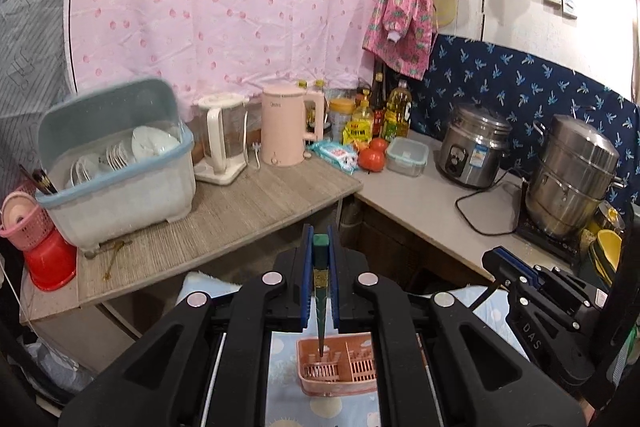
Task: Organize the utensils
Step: 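Lift both held chopsticks and carry them over the pink holder, then open both tools to drop the chopsticks into the pink holder, then move both open tools back toward the remaining chopsticks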
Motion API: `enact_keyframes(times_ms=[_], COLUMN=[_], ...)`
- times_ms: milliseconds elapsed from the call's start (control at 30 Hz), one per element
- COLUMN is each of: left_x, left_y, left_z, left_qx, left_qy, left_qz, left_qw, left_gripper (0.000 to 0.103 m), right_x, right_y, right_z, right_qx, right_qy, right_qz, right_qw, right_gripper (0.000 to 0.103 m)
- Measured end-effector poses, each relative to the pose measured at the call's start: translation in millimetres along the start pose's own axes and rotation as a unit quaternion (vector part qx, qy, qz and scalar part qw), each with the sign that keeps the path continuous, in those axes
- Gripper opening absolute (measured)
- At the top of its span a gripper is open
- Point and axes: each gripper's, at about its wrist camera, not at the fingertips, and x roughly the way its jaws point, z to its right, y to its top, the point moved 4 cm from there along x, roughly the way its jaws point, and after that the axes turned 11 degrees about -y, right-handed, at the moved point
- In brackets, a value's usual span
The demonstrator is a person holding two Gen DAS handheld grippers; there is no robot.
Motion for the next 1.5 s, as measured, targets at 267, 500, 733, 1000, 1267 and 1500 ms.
enact_keyframes(times_ms=[267, 500, 733, 1000, 1267, 1500], left_x=[27, 13, -3, -29, -37, -43], left_y=[-48, -65, -91, -127, -198, -252], left_z=[-17, -22, -23, -17, -9, 1], left_qx=[-0.026, -0.033, -0.039, -0.039, -0.052, -0.057], left_qy=[0.013, 0.032, 0.04, 0.048, 0.038, 0.035], left_qz=[-0.039, -0.031, -0.045, -0.056, -0.116, -0.163], left_qw=[0.9988, 0.9984, 0.9974, 0.9966, 0.9912, 0.9844], left_gripper=[0.03, 0.054, 0.054, 0.054, 0.054, 0.054], right_x=[7, -21, -45, -71, -88, -100], right_y=[-34, -45, -67, -105, -171, -231], right_z=[18, 33, 32, 30, 35, 41], right_qx=[-0.004, -0.001, -0.011, -0.012, -0.012, -0.02], right_qy=[-0.04, -0.054, -0.058, -0.05, -0.053, -0.062], right_qz=[-0.01, 0.01, 0.004, -0.019, -0.07, -0.121], right_qw=[0.999, 0.999, 0.998, 0.999, 0.996, 0.991], right_gripper=[0.042, 0.05, 0.05, 0.05, 0.05, 0.05])
